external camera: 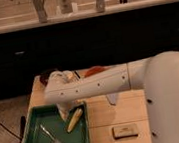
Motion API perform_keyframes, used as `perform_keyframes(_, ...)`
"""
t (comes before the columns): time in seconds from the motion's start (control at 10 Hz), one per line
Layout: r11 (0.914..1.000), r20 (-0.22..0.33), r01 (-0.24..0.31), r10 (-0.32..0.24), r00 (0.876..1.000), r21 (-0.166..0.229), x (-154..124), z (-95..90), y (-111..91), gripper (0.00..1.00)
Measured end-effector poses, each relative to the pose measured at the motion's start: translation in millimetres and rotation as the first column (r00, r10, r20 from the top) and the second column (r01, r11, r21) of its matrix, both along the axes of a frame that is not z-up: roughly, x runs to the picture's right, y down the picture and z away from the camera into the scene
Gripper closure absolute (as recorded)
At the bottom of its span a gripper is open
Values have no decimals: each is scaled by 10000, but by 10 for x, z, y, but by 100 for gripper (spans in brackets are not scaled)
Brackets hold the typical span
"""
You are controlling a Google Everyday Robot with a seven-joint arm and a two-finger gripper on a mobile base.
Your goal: Place banana in tray
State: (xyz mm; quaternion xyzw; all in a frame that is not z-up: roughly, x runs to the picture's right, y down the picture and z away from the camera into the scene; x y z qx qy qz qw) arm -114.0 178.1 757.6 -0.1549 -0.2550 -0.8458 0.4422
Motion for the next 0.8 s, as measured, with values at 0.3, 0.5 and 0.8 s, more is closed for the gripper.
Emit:
perform_keyframes(0.3, 10000, 37, 21, -21, 10000, 15, -13, -4, -17, 20)
perform_keyframes(0.5, 10000, 33, 11, -11, 10000, 10, -19, -9, -29, 20)
perform_keyframes(0.8, 10000, -231, -48, 48, 9997, -16, -33, -14, -63, 20)
